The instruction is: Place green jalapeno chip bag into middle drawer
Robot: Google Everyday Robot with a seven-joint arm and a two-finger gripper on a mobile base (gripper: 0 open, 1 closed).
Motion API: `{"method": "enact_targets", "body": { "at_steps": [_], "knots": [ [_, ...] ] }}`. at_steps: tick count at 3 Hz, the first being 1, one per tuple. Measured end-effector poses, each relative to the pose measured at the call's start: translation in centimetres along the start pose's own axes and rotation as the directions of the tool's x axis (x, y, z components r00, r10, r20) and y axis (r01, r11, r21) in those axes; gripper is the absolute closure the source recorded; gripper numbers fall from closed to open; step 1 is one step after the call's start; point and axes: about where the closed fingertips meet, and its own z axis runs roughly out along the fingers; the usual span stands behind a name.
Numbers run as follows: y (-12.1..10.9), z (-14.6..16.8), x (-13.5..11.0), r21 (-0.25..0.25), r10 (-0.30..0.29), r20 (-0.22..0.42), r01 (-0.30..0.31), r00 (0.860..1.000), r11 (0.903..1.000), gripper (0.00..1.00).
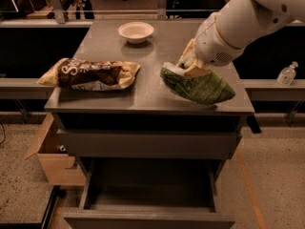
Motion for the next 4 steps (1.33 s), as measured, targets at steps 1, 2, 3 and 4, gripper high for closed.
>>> {"method": "enact_targets", "body": {
  "at_steps": [1,2,3,4],
  "knots": [
    [3.7,-0.3,-3.3,-0.055,-0.038,0.044,0.040,0.998,0.9977,1.00],
    [7.8,0.7,-5.8,-0.140,-0.047,0.072,0.057,0.996,0.9884,1.00],
    [12.7,4.6,-6.1,-0.256,-0.054,0.028,0.059,0.998,0.9648,1.00],
    [12.7,4.6,-6.1,-0.256,-0.054,0.028,0.059,0.998,0.9648,1.00]
  ]
}}
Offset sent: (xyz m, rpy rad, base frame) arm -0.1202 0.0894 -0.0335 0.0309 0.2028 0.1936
